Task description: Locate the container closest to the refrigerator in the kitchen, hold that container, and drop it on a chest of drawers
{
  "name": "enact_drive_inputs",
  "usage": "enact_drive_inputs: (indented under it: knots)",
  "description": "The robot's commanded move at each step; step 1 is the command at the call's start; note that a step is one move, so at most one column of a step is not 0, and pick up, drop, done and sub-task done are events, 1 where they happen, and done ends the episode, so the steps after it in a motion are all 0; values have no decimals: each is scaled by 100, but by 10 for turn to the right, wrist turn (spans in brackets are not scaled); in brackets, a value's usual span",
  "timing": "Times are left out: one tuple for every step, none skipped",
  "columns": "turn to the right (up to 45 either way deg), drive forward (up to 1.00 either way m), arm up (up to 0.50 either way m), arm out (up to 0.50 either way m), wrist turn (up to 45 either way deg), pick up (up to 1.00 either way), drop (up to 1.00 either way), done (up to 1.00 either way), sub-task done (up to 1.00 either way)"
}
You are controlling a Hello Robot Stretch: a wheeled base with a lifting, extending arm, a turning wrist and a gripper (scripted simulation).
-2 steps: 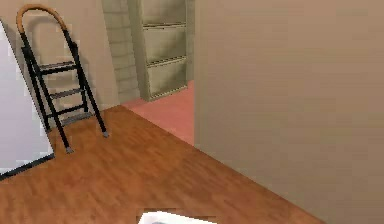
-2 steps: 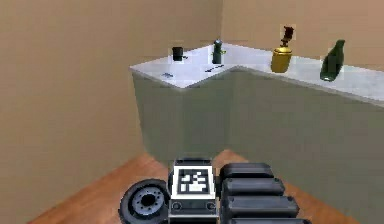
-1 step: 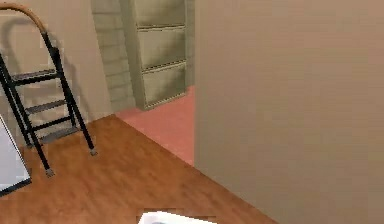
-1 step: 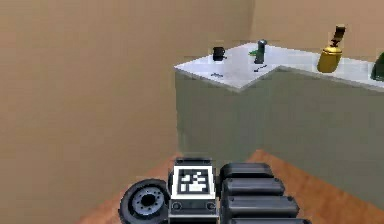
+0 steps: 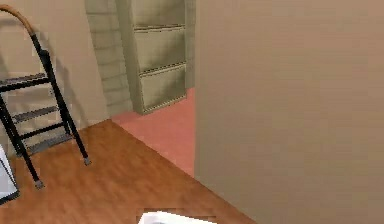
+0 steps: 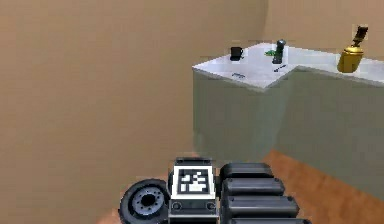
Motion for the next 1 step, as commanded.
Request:
enact_drive_inputs:
  knots:
    - [-210, 0, 0, 0, 0, 0, 0, 0, 0]
